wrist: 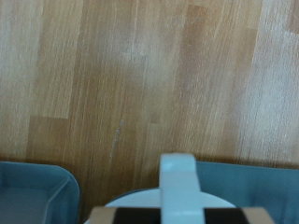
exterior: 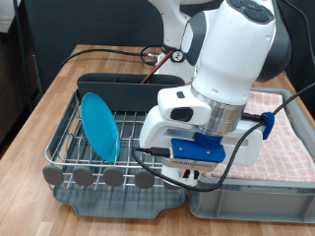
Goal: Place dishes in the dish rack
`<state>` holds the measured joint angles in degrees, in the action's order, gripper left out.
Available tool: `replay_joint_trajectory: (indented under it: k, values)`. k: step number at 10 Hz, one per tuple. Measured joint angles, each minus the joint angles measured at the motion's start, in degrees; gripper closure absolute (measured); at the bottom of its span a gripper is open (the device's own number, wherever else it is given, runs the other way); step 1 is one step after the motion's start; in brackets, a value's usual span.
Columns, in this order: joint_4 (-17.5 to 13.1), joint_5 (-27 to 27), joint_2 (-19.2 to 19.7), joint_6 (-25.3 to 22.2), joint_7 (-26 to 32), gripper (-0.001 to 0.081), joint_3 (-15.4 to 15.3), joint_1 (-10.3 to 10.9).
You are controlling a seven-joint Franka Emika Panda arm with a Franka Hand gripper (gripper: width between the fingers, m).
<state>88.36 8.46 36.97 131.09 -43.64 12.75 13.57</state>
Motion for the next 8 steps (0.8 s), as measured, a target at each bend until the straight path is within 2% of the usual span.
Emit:
replay_joint_trajectory:
  k: [4, 8]
  values:
    - [-1.03, 0.5, 0.83, -1.86, 0.77, 0.0734, 0.61, -0.06]
    - [-2.01, -0.74, 1.53, -1.95, 3.05, 0.0734, 0.16, -1.45]
